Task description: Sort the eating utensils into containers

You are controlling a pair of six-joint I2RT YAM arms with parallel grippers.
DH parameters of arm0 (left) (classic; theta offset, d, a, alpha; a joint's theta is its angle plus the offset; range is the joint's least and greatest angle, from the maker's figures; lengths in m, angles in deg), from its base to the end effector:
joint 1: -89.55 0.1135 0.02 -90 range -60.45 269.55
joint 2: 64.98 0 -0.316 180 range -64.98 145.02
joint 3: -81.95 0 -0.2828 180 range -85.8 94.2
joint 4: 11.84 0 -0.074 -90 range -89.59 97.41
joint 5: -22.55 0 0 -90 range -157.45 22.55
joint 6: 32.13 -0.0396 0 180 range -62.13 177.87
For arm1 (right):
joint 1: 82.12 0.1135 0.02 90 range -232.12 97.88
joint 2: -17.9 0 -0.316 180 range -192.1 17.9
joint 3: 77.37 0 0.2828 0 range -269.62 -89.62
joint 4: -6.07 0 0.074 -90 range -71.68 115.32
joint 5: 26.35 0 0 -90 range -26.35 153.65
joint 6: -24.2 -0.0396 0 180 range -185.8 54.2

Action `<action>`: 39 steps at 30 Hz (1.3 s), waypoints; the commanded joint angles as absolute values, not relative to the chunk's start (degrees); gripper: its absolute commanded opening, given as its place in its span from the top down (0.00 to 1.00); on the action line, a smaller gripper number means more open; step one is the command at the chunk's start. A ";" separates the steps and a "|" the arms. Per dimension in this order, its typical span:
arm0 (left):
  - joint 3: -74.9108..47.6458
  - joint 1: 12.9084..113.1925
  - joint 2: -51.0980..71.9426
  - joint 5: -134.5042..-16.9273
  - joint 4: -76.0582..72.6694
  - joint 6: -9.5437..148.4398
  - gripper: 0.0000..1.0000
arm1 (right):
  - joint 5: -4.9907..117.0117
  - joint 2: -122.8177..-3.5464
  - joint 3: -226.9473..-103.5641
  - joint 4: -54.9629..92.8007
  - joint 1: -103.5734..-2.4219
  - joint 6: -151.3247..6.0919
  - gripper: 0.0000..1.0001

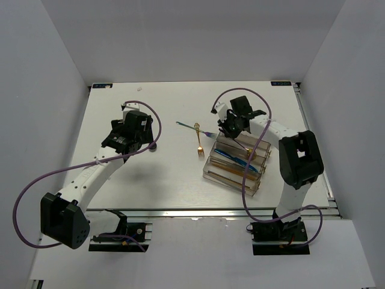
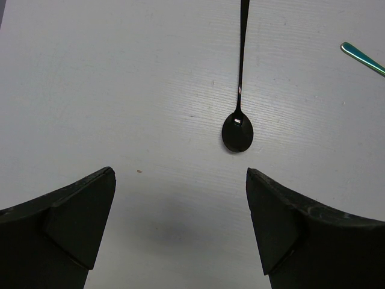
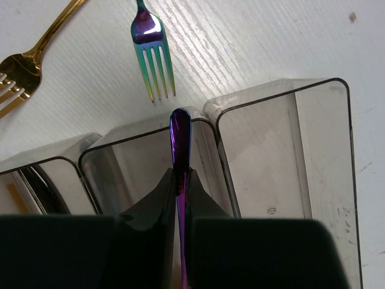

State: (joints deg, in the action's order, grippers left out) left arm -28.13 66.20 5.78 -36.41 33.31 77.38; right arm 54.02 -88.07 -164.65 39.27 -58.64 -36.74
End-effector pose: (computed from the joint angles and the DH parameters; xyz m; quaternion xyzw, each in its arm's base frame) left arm 0.2593 -0.0897 0.3301 -0.0703 0.8962 0.0990 0.4267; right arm 0.4051 0.1832 0.2377 -0.4414 0.8325 0.0634 0.3288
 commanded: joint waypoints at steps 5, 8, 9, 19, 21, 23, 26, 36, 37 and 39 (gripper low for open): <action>-28.50 66.35 4.01 -36.17 32.67 76.94 0.02 | 56.80 -81.42 -161.52 39.42 -58.92 -34.43 0.98; -28.41 66.35 4.10 -36.08 32.67 77.03 0.02 | 56.09 -79.31 -159.85 39.77 -59.27 -33.55 0.97; -28.50 66.35 4.10 -36.08 32.67 77.12 0.02 | 56.01 -78.70 -159.41 39.94 -59.36 -33.28 0.96; -27.89 66.35 4.98 -35.64 33.19 77.47 0.02 | 54.34 -79.40 -160.11 43.11 -60.24 -32.23 0.58; -27.27 66.35 5.67 -35.11 33.63 77.99 0.02 | 54.68 -78.44 -160.55 43.11 -60.33 -32.49 0.45; -25.61 66.43 6.29 -34.06 34.50 78.61 0.02 | 54.69 -77.47 -161.51 42.85 -60.33 -33.63 0.11; -23.14 66.70 8.66 -34.05 35.91 80.63 0.02 | 52.41 -74.57 -162.92 41.10 -60.24 -38.19 0.11; -9.35 71.26 28.51 -44.94 36.88 85.12 0.03 | 61.10 -57.35 -159.06 24.47 -59.89 -77.66 0.11; -6.64 72.14 30.71 -45.74 37.06 84.59 0.04 | 62.84 -56.20 -158.71 26.30 -59.71 -78.28 0.11; -2.16 72.85 37.54 -46.62 38.02 82.67 0.06 | 63.04 -51.92 -156.70 27.98 -59.27 -78.81 0.11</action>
